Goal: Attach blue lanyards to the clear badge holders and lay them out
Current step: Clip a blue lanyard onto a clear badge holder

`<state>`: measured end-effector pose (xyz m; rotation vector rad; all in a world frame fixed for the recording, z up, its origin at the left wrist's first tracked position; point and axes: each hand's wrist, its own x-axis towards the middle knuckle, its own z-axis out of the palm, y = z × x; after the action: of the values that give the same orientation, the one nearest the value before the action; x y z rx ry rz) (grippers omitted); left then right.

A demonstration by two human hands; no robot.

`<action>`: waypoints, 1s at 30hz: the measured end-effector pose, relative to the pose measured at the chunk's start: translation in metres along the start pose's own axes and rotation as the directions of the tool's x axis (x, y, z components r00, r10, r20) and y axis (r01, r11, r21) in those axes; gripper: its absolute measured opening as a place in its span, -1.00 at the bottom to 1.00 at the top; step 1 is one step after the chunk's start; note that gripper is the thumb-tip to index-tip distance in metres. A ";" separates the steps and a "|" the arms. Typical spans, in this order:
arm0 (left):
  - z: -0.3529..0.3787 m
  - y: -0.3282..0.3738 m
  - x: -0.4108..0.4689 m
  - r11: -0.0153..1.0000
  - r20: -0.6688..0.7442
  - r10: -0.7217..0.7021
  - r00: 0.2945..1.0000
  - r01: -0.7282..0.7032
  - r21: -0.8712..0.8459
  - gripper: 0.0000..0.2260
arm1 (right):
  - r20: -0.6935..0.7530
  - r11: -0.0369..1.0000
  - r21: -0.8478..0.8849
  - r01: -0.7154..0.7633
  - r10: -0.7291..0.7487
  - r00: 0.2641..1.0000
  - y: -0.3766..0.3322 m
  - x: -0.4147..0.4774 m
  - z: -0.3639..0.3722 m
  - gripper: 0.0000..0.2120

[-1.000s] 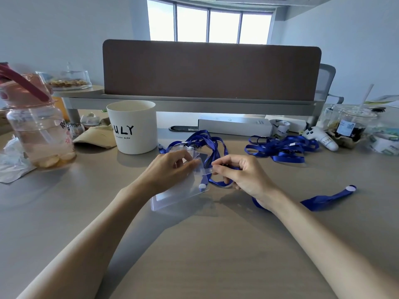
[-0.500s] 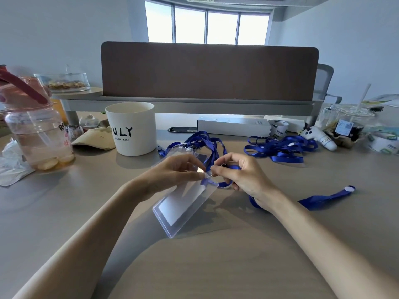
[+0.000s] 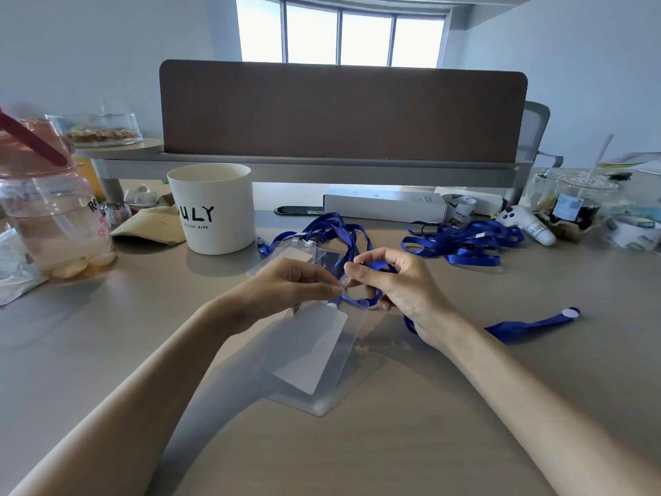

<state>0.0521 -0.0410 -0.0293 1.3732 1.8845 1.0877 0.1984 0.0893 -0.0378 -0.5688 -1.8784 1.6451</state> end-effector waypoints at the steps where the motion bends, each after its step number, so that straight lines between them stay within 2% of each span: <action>1: 0.000 0.000 0.000 1.000 -0.015 0.000 1.000 0.000 -0.004 -0.88 | 0.004 1.000 -0.008 -0.001 0.001 1.000 0.000 0.000 0.000 -0.74; 7: 0.000 -0.001 0.000 1.000 -0.041 0.009 0.999 -0.010 -0.022 -0.87 | 0.072 0.998 -0.054 0.011 -0.007 0.997 0.000 -0.002 -0.001 -0.78; 10: 0.000 0.001 0.000 0.999 -0.027 -0.032 0.999 0.031 -0.019 -0.85 | 0.100 0.998 -0.061 0.020 -0.014 0.995 -0.001 -0.001 -0.001 -0.77; 26: -0.001 0.008 -0.007 1.000 0.017 -0.003 1.000 0.003 0.017 -0.86 | 0.039 0.996 -0.078 0.034 -0.031 0.999 0.004 0.003 -0.004 -0.80; 30: 0.001 0.008 -0.006 1.000 -0.010 -0.003 1.000 0.004 0.002 -0.88 | 0.048 0.995 -0.094 0.042 -0.037 0.998 0.004 0.003 -0.003 -0.77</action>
<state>0.0581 -0.0451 -0.0233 1.3675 1.8954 1.0935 0.1981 0.0937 -0.0409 -0.5330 -1.9975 1.5626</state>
